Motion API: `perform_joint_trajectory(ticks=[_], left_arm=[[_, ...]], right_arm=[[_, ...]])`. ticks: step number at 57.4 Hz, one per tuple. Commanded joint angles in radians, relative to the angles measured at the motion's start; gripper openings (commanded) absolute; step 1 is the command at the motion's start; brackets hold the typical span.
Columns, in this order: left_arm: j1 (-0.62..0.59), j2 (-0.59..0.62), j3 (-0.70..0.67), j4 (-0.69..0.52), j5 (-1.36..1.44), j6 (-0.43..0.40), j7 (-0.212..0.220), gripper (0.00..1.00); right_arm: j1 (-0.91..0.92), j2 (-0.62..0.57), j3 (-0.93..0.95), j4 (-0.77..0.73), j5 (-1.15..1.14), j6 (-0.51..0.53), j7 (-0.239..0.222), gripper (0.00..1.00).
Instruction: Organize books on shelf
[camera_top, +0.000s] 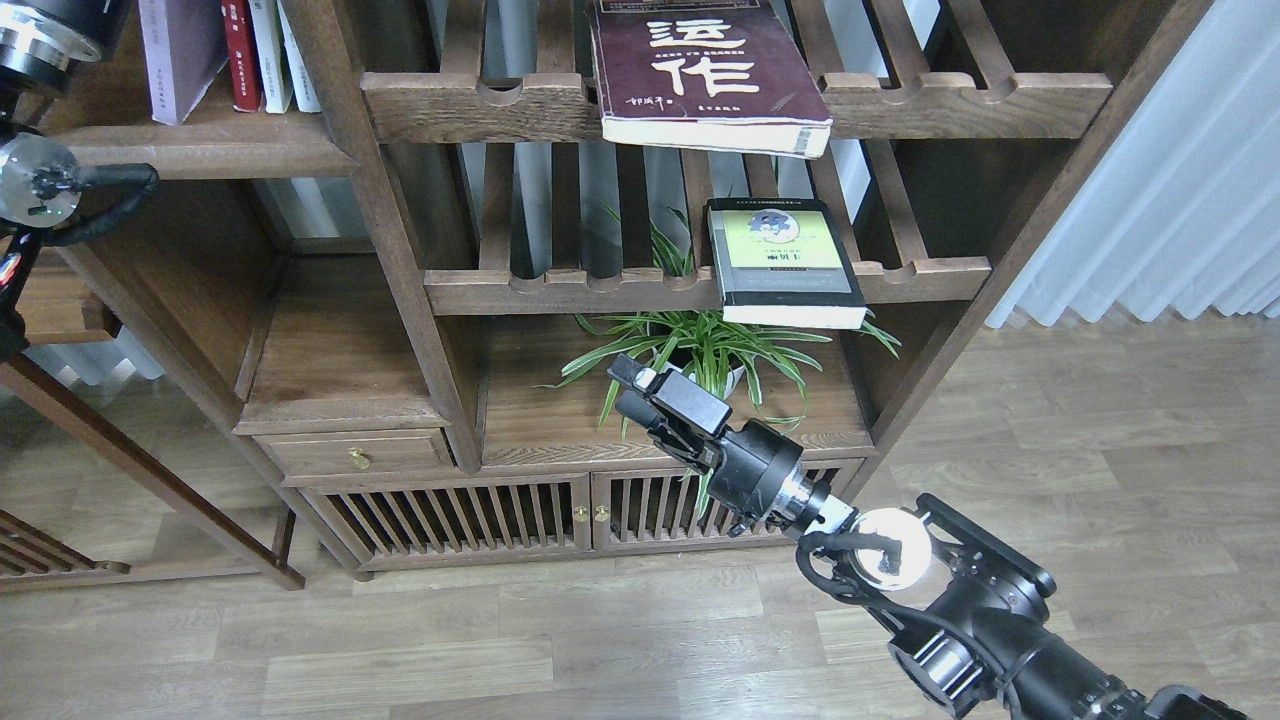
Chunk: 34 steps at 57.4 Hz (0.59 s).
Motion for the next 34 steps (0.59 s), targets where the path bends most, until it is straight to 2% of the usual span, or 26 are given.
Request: perform_joint_trajectory(ticks=[1,10,19,34], left_arm=[[0.131,0.005,-0.134,-0.176,-0.084,-0.028,0.000,0.54],[0.202,0.001,-0.219,-0.273,-0.213,-0.121,0.000,0.54],[0.243,-0.005,-0.247,-0.281,-0.305,-0.322,0.027,0.54],[0.332,-0.051,-0.245,-0.307,-0.502,-0.322,0.038,0.60]], right_arm=[[-0.003,0.018,0.077,0.018,0.003,0.000,0.017,0.98],[-0.004,0.031,0.116,0.022,0.003,0.000,0.023,0.98],[-0.024,0.031,0.133,0.047,0.003,0.000,0.023,0.98],[-0.047,0.024,0.134,0.053,0.001,0.000,0.029,0.98]])
